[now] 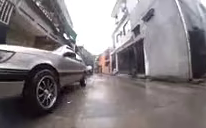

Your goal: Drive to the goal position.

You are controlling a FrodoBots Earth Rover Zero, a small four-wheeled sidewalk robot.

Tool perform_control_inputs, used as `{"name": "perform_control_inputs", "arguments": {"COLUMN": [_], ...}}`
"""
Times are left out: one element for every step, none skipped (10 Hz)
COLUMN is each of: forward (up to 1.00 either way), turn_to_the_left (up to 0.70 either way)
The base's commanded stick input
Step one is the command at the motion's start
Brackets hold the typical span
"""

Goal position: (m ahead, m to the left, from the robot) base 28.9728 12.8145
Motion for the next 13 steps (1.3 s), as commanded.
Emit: {"name": "perform_control_inputs", "arguments": {"forward": [0.99, 0.99, 0.99, 0.99, 0.99, 0.99, 0.99, 0.99, 0.99, 0.99, 0.99, 0.99, 0.99], "turn_to_the_left": [0.0, 0.0, 0.0, 0.0, 0.0, 0.11, 0.29, 0.0, 0.0, 0.0, 0.0, 0.0, 0.0]}}
